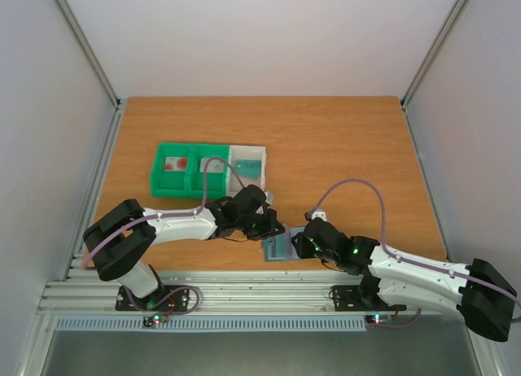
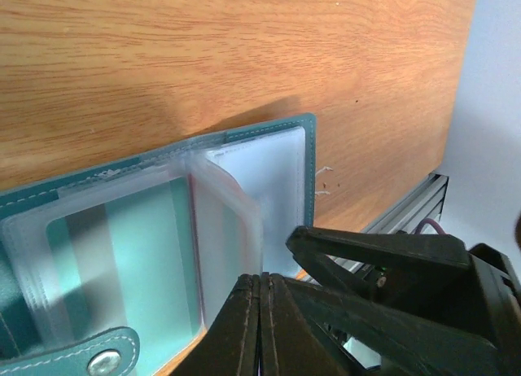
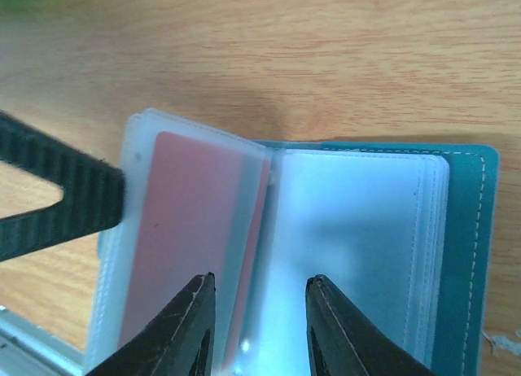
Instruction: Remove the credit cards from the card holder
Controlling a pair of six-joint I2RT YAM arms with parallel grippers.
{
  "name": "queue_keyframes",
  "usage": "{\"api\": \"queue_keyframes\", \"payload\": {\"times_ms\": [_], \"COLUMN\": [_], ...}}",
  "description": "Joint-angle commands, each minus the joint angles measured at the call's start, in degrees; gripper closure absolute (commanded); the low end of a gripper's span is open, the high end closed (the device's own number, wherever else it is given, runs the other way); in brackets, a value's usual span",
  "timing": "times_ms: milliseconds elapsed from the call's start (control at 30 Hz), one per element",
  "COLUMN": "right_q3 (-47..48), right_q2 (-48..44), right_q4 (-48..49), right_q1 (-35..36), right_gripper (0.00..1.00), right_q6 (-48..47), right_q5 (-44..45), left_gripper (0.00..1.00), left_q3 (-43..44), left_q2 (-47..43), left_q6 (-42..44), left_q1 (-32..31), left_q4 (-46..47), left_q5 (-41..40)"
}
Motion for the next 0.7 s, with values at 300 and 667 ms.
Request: {"api": "queue_keyframes", "payload": {"times_ms": [300, 667], "right_q3": [3.3, 3.5], "right_q2": [-4.1, -1.9], "right_q4": [-2.8, -0.9], "right_q1": [-0.4, -0.4], "right_gripper": [0.49, 0.49], "right_q6": [2.2, 2.8], "right_q5": [-10.0, -11.0], "left_gripper": [1.0, 0.94], "left_q3": [3.1, 3.6], "left_q2": [-0.7, 0.0], "left_q6": [1.6, 1.3], "left_q1": [-0.3, -0.3], "left_q4": [-1.9, -1.8], "left_q5": [-1.1, -1.0]}}
